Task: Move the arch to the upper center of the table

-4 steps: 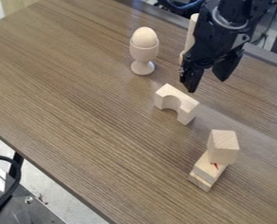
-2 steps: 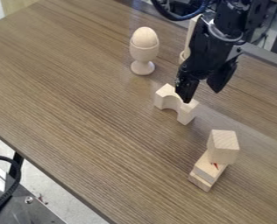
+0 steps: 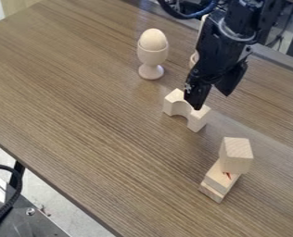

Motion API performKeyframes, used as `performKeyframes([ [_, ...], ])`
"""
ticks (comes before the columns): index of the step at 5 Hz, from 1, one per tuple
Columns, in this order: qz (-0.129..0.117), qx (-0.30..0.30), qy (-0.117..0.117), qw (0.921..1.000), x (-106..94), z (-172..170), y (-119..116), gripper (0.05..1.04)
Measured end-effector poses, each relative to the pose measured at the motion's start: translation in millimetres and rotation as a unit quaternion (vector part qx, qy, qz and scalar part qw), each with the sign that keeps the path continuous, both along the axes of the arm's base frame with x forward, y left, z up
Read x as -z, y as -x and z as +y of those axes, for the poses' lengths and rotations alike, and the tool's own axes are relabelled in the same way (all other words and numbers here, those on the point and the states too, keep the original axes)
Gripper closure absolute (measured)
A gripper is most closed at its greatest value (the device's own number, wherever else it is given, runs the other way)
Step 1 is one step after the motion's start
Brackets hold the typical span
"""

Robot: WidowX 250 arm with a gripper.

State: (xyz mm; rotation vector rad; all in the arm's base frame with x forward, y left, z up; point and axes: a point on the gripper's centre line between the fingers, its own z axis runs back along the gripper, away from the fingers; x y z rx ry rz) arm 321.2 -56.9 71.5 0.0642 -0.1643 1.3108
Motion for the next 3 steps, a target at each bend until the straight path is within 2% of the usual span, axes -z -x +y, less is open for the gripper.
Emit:
performKeyframes([
  [1,-0.004,-0.01,-0.006,0.9999,6.6,3,3,0.086],
  [2,-0.001,-0.012,-0.014,0.9998,27.1,7,7,0.129],
  [3,-0.014,-0.026,-0.024,0.9993,46.5,15,17,0.416],
])
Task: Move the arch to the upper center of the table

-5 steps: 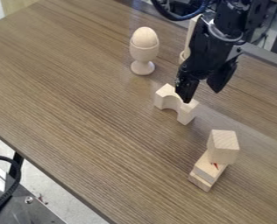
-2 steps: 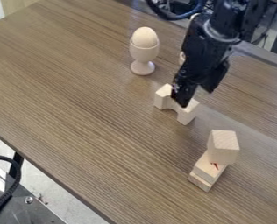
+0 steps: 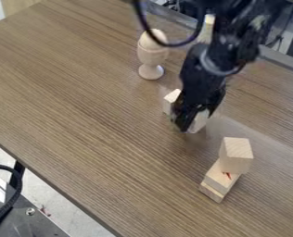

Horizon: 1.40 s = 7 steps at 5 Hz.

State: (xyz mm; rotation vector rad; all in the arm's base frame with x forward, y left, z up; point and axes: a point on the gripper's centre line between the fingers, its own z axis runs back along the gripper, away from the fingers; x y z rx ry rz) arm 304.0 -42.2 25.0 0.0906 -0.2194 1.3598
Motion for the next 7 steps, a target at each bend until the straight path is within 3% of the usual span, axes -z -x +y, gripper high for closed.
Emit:
performKeyframes([
  [1,-0.029,-0.033,-0.021,0.9988,2.5,8,4,0.498],
  [2,-0.048,-0.021,-0.026,0.9983,-4.5,9,3,0.498],
  [3,-0.122,0.029,0.016,0.9919,-37.5,-4,-10,0.498],
  [4,-0.17,0.147,0.061,0.9725,-52.3,-26,-25,0.498],
  [5,-0.208,0.258,0.117,0.9361,-59.5,-47,-35,0.498],
  [6,-0.222,0.365,0.193,0.8832,-34.9,-54,-42,0.498],
  [7,-0.251,0.416,0.294,0.8232,-14.5,-54,-46,0.498],
])
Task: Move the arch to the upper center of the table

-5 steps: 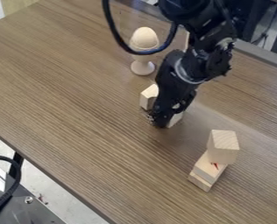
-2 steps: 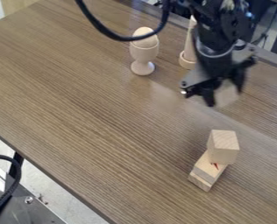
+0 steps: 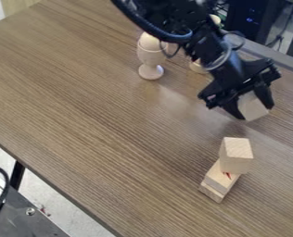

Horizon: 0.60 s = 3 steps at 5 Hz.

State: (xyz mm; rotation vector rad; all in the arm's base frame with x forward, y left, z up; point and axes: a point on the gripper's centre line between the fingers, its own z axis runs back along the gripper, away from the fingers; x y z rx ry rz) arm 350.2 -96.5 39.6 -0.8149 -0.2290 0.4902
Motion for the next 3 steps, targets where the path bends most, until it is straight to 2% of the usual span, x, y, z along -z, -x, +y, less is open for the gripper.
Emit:
performKeyframes([
  [1,-0.007,0.04,0.06,0.9974,6.2,11,-6,0.498],
  [2,-0.007,0.058,0.102,0.993,6.3,18,-10,0.498],
  [3,0.002,0.056,0.122,0.9909,5.1,23,-10,0.498],
])
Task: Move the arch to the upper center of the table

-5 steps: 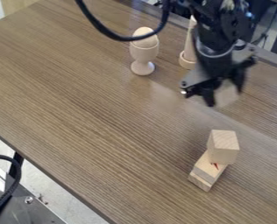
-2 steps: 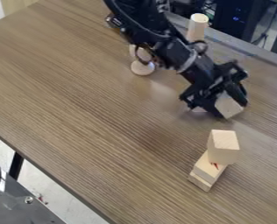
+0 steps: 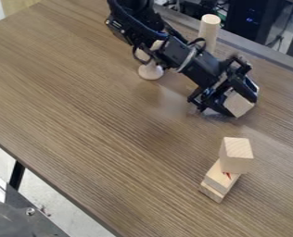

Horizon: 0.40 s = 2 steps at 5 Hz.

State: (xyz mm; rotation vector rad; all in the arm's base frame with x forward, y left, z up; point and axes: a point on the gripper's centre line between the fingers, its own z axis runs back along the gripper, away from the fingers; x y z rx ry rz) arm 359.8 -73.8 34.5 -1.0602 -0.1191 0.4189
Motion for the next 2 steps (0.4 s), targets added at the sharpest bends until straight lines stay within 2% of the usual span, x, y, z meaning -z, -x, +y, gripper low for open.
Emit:
performKeyframes([
  [1,0.031,-0.04,0.024,0.9984,-1.0,12,-1,0.498],
  [2,0.054,-0.054,0.047,0.996,-2.2,22,1,0.498],
])
